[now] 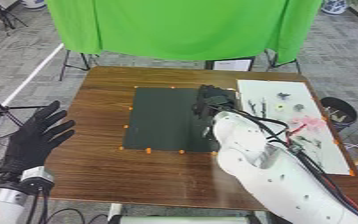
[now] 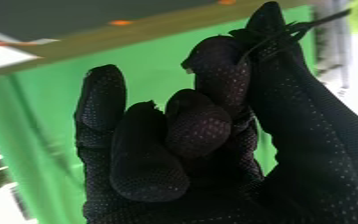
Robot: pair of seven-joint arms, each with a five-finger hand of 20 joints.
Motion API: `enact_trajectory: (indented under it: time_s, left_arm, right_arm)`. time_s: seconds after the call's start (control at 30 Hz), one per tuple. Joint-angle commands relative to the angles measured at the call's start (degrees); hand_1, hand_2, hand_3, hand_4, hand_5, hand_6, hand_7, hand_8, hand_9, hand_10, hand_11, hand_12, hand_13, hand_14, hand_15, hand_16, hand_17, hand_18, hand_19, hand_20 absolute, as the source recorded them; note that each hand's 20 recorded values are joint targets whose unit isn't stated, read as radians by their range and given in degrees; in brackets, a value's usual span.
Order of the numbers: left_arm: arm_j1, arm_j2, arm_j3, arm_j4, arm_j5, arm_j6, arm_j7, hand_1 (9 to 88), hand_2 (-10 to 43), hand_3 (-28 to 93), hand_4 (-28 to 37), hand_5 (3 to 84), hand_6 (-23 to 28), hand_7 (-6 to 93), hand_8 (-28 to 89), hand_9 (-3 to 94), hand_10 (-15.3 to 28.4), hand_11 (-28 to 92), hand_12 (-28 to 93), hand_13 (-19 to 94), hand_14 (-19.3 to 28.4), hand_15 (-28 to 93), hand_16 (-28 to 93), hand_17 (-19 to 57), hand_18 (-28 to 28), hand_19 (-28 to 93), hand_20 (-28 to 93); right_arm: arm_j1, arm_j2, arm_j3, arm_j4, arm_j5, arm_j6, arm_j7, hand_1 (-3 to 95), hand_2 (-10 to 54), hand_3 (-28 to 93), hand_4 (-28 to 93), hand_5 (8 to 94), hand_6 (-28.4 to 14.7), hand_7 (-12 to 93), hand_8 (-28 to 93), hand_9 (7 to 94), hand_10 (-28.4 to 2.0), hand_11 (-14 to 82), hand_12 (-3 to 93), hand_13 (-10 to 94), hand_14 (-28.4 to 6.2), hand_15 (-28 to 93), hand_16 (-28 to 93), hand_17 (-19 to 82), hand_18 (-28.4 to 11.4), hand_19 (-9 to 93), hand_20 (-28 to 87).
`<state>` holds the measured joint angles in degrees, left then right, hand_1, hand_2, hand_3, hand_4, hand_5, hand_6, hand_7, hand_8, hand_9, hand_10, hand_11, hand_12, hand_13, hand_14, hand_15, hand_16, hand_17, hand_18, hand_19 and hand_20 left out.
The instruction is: Arrange flowers
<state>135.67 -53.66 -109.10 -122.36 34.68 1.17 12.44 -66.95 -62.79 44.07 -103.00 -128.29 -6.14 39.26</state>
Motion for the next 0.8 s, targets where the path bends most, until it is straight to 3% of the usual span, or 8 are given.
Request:
enact_trajectory:
  time_s: [0.03, 0.27, 0.4, 0.8]
  left_arm:
    - [0.1, -0.15, 0.64, -0.39, 0.42, 0.48, -0.03, 24.8, -7.1, 71, -28.3, 26.4, 3.7, 20.3, -11, 22.4, 11.7, 22, 17, 18, 15.7, 40, -1, -8.9, 21.3, 44, 13]
    - [-1.1, 0.36, 1.71, 0.2, 0.29, 0.07, -0.04, 24.7, -7.1, 71, -28.3, 26.4, 3.8, 20.2, -11, 22.5, 11.7, 22, 17, 18, 15.7, 40, -1, -8.9, 21.3, 44, 13]
    - [-2.9, 1.23, 3.02, 1.01, 0.33, -0.19, -0.3, 24.6, -7.1, 71, -28.3, 26.4, 3.7, 20.2, -11, 22.5, 11.7, 22, 17, 18, 15.7, 40, -1, -8.9, 21.3, 44, 13]
    - [-7.3, 3.19, 5.75, 2.93, 0.07, -1.25, -2.05, 24.6, -7.0, 71, -28.3, 26.5, 3.8, 20.1, -11, 22.4, 11.7, 22, 17, 18, 15.6, 40, -1, -8.9, 21.3, 44, 13]
  right_arm:
    - [1.2, -9.5, -3.8, 3.3, -3.3, -2.0, -0.9, 32.2, -9.5, 92, -7, 80.4, 2.5, 53, 31, 86.0, -8.9, 65.3, 42.4, 81, -8.3, 87, 33, 38, -17.5, 84, 25]
    - [0.4, -14.0, -5.9, 7.4, -5.1, -2.5, 0.4, 32.2, -9.5, 92, -8, 81.0, 2.7, 53, 32, 86.3, -8.8, 64.8, 42.6, 82, -8.2, 86, 33, 39, -17.7, 84, 24]
    - [-0.9, -15.7, -6.8, 9.1, -9.5, -2.7, 0.1, 32.4, -9.5, 91, -8, 81.2, 2.7, 52, 31, 86.4, -8.8, 64.6, 42.6, 82, -8.2, 86, 33, 39, -17.7, 85, 24]
    - [-3.3, -18.2, -7.8, 10.1, -9.2, -1.6, 1.3, 33.2, -9.5, 91, -10, 81.5, 3.2, 51, 31, 86.4, -8.7, 63.8, 43.1, 82, -8.1, 86, 33, 39, -17.6, 85, 23]
